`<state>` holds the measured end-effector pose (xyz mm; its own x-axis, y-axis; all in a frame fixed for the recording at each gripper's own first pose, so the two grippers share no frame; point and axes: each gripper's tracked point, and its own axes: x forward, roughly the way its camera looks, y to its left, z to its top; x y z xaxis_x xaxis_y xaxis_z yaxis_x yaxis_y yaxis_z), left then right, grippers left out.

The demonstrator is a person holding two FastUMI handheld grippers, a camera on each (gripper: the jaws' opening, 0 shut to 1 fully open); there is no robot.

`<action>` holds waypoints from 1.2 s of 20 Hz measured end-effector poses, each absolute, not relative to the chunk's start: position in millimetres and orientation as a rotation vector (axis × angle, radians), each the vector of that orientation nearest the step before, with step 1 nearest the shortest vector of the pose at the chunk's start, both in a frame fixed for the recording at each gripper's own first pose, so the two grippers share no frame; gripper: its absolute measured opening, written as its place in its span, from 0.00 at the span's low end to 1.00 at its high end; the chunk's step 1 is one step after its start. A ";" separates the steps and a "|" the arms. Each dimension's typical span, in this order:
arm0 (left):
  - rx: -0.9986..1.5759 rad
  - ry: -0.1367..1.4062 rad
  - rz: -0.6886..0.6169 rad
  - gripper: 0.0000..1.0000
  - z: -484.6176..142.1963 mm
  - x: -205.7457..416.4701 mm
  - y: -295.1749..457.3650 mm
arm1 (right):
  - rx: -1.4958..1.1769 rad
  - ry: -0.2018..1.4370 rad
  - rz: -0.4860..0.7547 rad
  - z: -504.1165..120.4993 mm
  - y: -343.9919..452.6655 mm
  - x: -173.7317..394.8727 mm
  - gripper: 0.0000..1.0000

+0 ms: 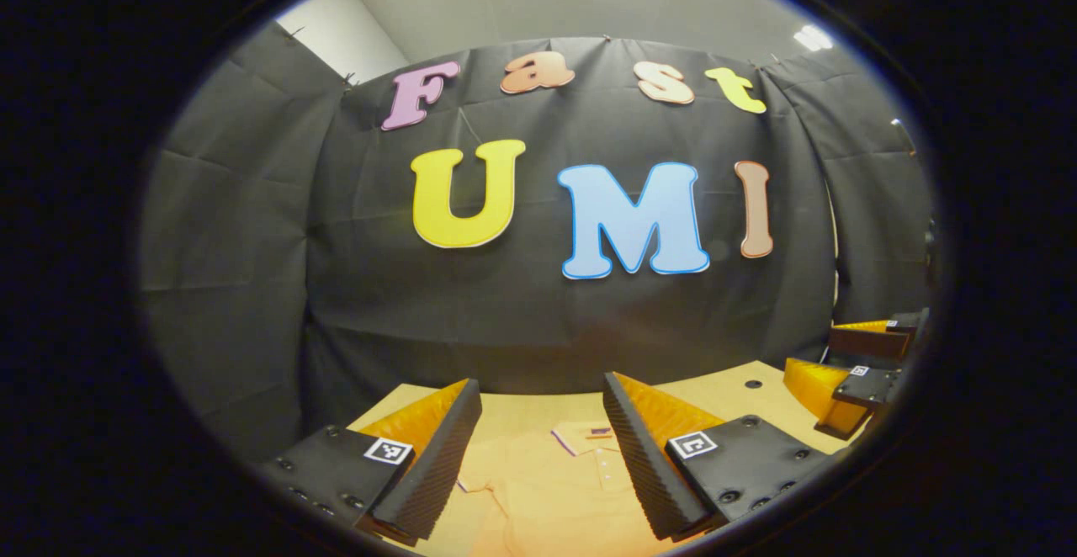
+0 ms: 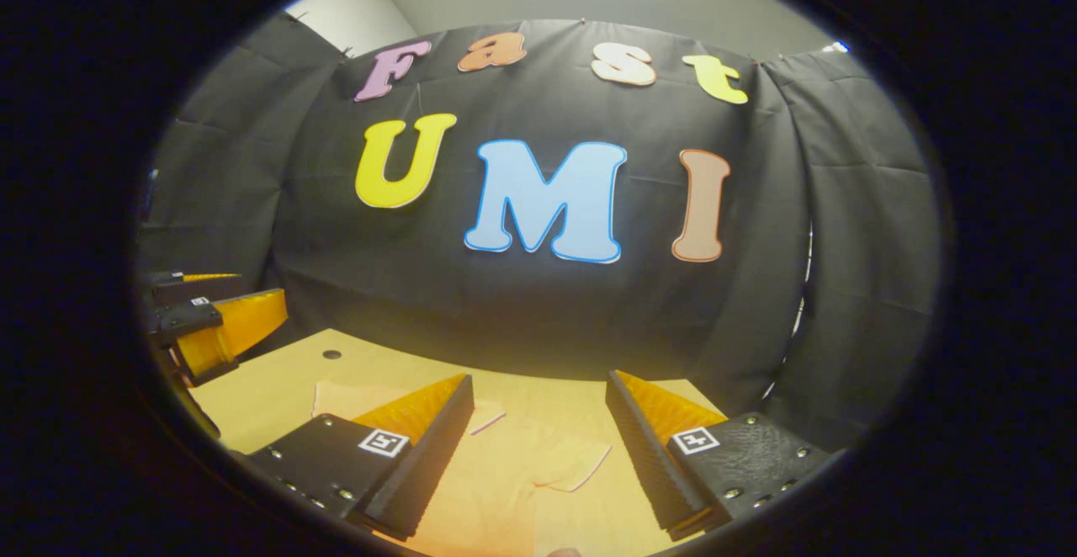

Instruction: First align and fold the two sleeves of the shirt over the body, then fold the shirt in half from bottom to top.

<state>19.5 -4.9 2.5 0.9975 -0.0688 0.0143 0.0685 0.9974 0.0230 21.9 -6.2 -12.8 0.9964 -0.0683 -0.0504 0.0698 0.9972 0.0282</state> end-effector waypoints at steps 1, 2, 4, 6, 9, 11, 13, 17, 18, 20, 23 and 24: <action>0.021 -0.016 -0.071 0.96 2.7 20.5 -6.4 | 0.030 0.052 -0.071 -13.0 -6.8 22.4 0.98; 0.020 -0.017 -0.071 0.95 1.5 20.5 -7.3 | 0.029 0.053 -0.072 -13.8 -7.1 23.7 0.98; 0.018 -0.016 -0.068 0.96 1.8 19.3 -7.3 | 0.028 0.057 -0.077 -15.5 -10.1 25.6 0.98; 0.011 -0.013 -0.069 0.96 -0.4 21.5 -8.3 | 0.033 0.061 -0.078 -16.8 -11.6 27.6 0.98; 0.000 0.001 -0.063 0.96 -3.3 19.3 -8.8 | 0.041 0.084 -0.080 -24.1 -17.4 34.8 0.98; -0.002 0.009 -0.057 0.96 -6.8 21.0 -8.6 | 0.045 0.100 -0.082 -30.4 -21.8 42.2 0.98; -0.002 0.016 -0.053 0.96 -8.3 21.0 -7.9 | 0.050 0.123 -0.089 -40.0 -29.0 51.8 0.98; -0.002 0.044 -0.038 0.96 -17.2 22.9 -4.9 | 0.097 0.207 -0.100 -74.9 -40.7 76.4 0.98; -0.005 0.051 -0.033 0.96 -20.9 23.3 -3.8 | 0.112 0.236 -0.105 -86.2 -43.5 82.3 0.98; -0.008 0.058 -0.019 0.96 -25.7 23.6 -0.1 | 0.129 0.293 -0.110 -109.0 -49.0 96.9 0.98; -0.006 0.068 0.004 0.96 -30.3 21.8 7.0 | 0.130 0.380 -0.125 -141.8 -59.1 114.7 0.98; -0.007 0.070 0.013 0.96 -30.7 22.2 9.6 | 0.130 0.399 -0.128 -150.5 -60.3 120.1 0.98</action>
<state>22.2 9.6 -30.7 0.9975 0.0127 -0.0700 -0.0132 0.9999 -0.0067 120.1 -60.3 -150.5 0.9135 -0.0983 -0.3949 0.1496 0.9836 0.1010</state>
